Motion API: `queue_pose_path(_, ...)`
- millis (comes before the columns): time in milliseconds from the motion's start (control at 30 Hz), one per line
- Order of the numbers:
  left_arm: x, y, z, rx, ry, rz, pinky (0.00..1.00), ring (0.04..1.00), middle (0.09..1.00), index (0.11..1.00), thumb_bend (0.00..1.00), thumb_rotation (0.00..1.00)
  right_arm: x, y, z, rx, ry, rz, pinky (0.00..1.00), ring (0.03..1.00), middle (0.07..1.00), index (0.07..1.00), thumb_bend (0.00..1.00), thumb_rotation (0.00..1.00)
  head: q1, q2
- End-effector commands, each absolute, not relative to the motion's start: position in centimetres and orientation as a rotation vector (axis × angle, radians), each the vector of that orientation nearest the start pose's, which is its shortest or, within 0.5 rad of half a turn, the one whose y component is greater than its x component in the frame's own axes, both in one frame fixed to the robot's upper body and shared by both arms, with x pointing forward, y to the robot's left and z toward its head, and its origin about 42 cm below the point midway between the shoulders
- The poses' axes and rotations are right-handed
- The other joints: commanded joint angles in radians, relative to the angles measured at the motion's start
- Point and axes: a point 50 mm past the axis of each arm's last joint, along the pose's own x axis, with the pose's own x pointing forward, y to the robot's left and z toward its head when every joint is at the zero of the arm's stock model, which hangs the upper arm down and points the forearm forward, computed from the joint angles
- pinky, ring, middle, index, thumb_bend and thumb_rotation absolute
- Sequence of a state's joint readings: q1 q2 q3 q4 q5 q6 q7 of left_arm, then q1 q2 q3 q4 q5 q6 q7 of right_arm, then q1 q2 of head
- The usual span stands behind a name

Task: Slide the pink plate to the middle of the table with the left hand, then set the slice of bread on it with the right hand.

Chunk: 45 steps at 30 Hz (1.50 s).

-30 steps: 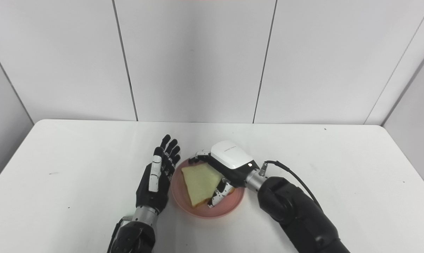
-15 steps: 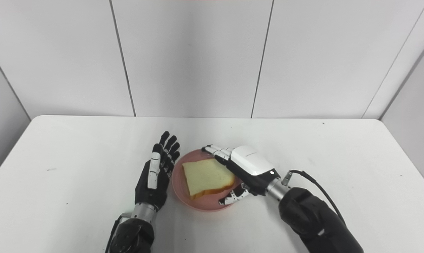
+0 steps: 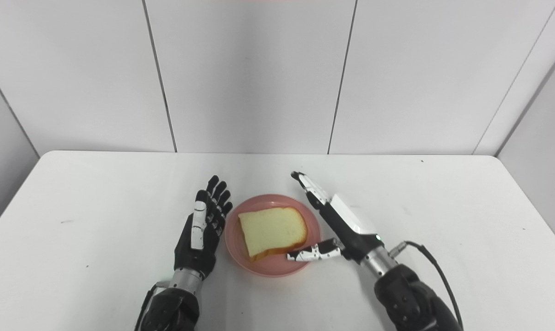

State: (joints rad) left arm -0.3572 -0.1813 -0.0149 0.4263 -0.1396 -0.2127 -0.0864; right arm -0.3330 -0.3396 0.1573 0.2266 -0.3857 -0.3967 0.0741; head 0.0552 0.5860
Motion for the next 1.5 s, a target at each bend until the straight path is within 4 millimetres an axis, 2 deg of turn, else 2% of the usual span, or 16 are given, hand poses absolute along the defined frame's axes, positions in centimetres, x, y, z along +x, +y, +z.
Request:
queue_pose_path(0,37.2,11.4,9.4,-0.250,-0.090,-0.176,1.00,0.998,0.995,0.980,0.71,0.96,38.6,-25.2,18.4,-0.654,-0.579,0.280,0.92,1.000,1.000,1.000,0.70,0.36,-0.003,0.001)
queue_pose_path(67,37.1,11.6,9.4,-0.241,-0.096,-0.165,1.00,0.996,0.993,0.979,0.70,0.96,38.5,-25.1,17.6,-0.555,-0.556,0.227,0.95,1.000,1.000,1.000,0.70,0.41,-0.010,-0.001)
queue_pose_path(133,37.1,11.7,9.4,-0.235,-0.099,-0.160,1.00,0.996,0.992,0.979,0.71,0.95,38.4,-24.9,17.1,-0.495,-0.538,0.194,0.97,0.988,1.000,1.000,0.72,0.51,-0.011,-0.001)
queue_pose_path(200,37.1,11.9,9.4,-0.230,-0.099,-0.159,1.00,0.996,0.992,0.979,0.71,0.95,38.4,-24.8,16.9,-0.454,-0.529,0.167,0.97,0.985,1.000,1.000,0.73,0.53,-0.019,-0.003)
queue_pose_path(233,37.1,12.0,9.4,-0.226,-0.099,-0.161,1.00,0.999,0.998,0.991,0.72,0.95,38.3,-24.7,16.8,-0.418,-0.520,0.149,0.95,0.978,1.000,1.000,0.70,0.64,-0.021,-0.003)
queue_pose_path(267,37.1,12.2,9.5,-0.223,-0.100,-0.162,1.00,1.000,0.999,0.996,0.72,0.95,38.2,-24.5,16.6,-0.367,-0.503,0.128,0.96,0.982,1.000,1.000,0.69,0.67,-0.023,-0.005)
queue_pose_path(367,37.0,12.5,9.5,-0.217,-0.102,-0.163,1.00,1.000,1.000,1.000,0.74,0.95,38.0,-24.2,16.4,-0.189,-0.451,0.109,0.99,0.997,1.000,1.000,0.68,0.71,-0.024,-0.004)
queue_pose_path(467,36.9,12.7,9.5,-0.216,-0.105,-0.162,1.00,1.000,1.000,1.000,0.73,0.95,37.9,-23.9,16.3,-0.113,-0.435,0.098,1.00,1.000,1.000,1.000,0.68,0.75,-0.023,-0.001)
queue_pose_path(700,36.7,12.9,9.6,-0.202,-0.107,-0.163,1.00,1.000,1.000,1.000,0.74,0.96,37.1,-22.8,15.6,0.010,-0.346,0.083,1.00,1.000,1.000,1.000,0.67,0.78,-0.033,0.006)
queue_pose_path(867,36.6,13.0,9.7,-0.187,-0.093,-0.166,1.00,1.000,1.000,1.000,0.74,1.00,36.3,-22.2,15.1,0.076,-0.279,0.075,1.00,1.000,1.000,1.000,0.70,0.82,-0.033,0.007)
queue_pose_path(1133,36.3,13.1,9.8,-0.170,-0.100,-0.165,1.00,1.000,1.000,1.000,0.74,1.00,35.5,-21.7,14.5,0.087,-0.243,0.087,1.00,1.000,1.000,1.000,0.70,0.83,-0.031,0.020)
queue_pose_path(1467,36.1,12.9,9.8,-0.156,-0.096,-0.170,1.00,1.000,1.000,1.000,0.72,1.00,35.7,-21.6,14.1,0.105,-0.220,0.094,1.00,1.000,1.000,1.000,0.69,0.83,-0.032,0.024)
